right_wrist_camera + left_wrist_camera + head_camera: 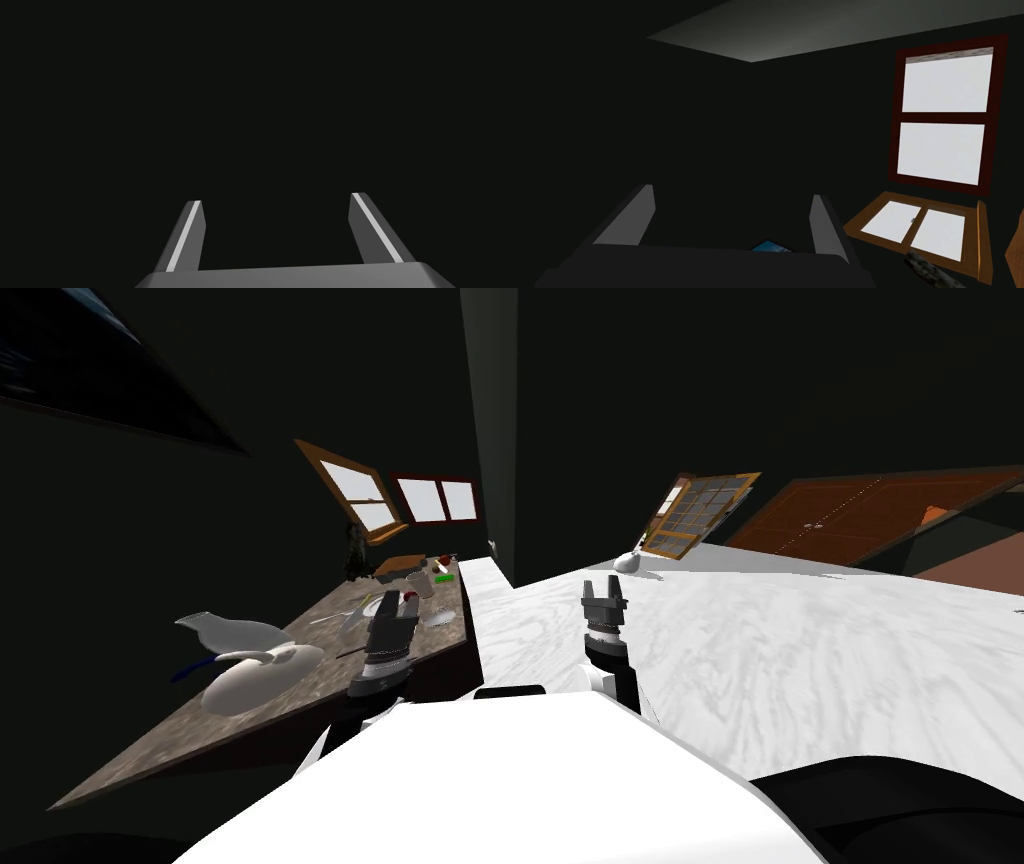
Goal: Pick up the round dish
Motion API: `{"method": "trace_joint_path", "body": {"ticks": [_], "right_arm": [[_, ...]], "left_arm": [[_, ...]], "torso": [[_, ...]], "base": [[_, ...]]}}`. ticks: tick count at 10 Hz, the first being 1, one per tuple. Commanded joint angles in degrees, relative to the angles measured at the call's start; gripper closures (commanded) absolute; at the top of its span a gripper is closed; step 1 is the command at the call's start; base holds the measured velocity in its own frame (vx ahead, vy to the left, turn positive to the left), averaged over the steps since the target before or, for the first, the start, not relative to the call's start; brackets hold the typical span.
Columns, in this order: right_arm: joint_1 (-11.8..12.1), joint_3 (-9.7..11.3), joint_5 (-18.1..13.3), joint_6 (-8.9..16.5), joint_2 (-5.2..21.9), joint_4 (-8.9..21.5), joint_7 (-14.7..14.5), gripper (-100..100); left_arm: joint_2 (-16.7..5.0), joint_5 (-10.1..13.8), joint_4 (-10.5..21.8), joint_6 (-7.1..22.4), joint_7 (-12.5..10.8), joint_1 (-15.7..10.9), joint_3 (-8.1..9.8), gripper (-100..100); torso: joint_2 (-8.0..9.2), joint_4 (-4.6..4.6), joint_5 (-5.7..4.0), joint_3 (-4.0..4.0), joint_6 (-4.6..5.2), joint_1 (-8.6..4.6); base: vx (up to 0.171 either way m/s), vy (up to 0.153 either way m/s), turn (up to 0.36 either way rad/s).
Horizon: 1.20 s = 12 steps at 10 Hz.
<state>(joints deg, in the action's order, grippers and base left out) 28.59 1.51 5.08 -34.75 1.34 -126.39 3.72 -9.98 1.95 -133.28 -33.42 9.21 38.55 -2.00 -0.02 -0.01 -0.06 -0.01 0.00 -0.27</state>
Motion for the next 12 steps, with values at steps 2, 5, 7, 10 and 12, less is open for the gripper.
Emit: {"method": "trace_joint_path", "body": {"ticks": [2, 5, 7, 10, 12], "right_arm": [[0.00, 0.00, 0.00, 0.00, 0.00, 0.00, 0.00, 0], [0.00, 0.00, 0.00, 0.00, 0.00, 0.00, 0.00, 0], [0.00, 0.01, 0.00, 0.00, -0.01, 0.00, 0.00, 0], [0.00, 0.00, 0.00, 0.00, 0.00, 0.00, 0.00, 0], [0.00, 0.00, 0.00, 0.00, 0.00, 0.00, 0.00, 0]], "left_arm": [[-2.26, 3.29, -1.09, 1.13, -0.32, 4.79, 0.71, -100], [-3.59, 6.10, -2.07, 2.03, -0.51, 9.80, 1.04, -100], [-4.96, 9.22, -3.00, 3.01, -0.71, 13.94, 1.48, -100], [-5.73, 10.92, -3.42, 3.53, -0.81, 17.71, 1.77, -100], [-6.56, 12.72, -3.78, 4.07, -0.91, 20.31, 2.12, -100]], "torso": [[-0.02, 0.00, -0.02, -0.01, 0.01, -0.11], [-0.05, -0.01, -0.04, -0.03, -0.01, -0.16], [-0.02, -0.01, -0.05, -0.02, 0.01, -0.22], [-0.08, -0.02, -0.02, -0.05, 0.01, -0.06], [0.03, 0.01, 0.00, 0.01, 0.01, 0.00]], "base": [[0.028, -0.121, -0.123], [0.031, -0.117, -0.074], [0.039, -0.142, -0.131], [0.037, -0.080, -0.056], [0.018, -0.069, -0.073]]}}
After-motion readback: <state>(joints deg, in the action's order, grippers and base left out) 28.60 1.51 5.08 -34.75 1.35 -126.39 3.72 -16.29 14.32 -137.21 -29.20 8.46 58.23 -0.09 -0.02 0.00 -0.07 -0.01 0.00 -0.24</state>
